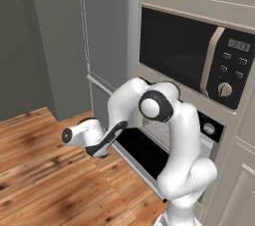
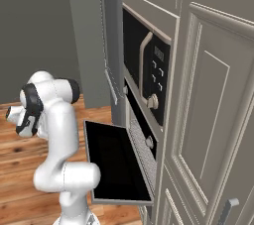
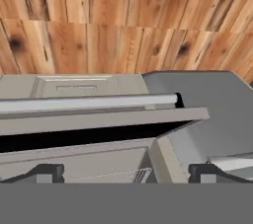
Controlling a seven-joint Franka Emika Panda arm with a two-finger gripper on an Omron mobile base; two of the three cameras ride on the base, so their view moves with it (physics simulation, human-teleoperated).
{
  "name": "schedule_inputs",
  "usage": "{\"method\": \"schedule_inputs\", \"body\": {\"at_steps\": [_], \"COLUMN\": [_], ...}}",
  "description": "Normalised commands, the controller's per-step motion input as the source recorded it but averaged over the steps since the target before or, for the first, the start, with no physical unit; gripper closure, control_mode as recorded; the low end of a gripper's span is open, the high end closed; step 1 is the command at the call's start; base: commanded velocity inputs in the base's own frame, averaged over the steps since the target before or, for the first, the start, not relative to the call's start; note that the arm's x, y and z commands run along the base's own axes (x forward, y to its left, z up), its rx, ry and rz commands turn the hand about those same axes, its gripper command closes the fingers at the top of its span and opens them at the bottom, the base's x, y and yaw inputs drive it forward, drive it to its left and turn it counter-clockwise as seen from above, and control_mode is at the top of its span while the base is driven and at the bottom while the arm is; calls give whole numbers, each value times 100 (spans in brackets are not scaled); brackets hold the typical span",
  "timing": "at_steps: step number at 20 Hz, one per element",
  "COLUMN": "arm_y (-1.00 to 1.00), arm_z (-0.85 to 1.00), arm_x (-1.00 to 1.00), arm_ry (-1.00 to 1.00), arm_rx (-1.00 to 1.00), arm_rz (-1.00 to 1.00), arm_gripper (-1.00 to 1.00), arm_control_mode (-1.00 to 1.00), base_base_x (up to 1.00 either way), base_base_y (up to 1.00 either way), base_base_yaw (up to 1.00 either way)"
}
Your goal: Place the fish on the bottom rack of the oven, and slide the tray back inside. Close the oven door.
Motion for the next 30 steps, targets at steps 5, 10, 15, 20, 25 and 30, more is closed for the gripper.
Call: {"method": "schedule_inputs", "body": {"at_steps": [5,10,15,20,25,30], "arm_y": [47,7,-3,-12,-17,-16], "arm_z": [-18,-59,-68,-78,-84,-62], "arm_x": [-52,-4,0,17,45,45], "arm_ry": [-31,-9,-5,-4,-3,-4], "arm_rx": [-23,-13,-10,-9,-7,-3], "arm_rz": [-4,-7,-14,-17,-15,-14], "arm_gripper": [-100,-100,-100,-100,-100,-100], "arm_control_mode": [-100,-100,-100,-100,-100,-100], "base_base_x": [0,0,0,0,0,0], "base_base_y": [0,0,0,0,0,0], "base_base_yaw": [0,0,0,0,0,0]}}
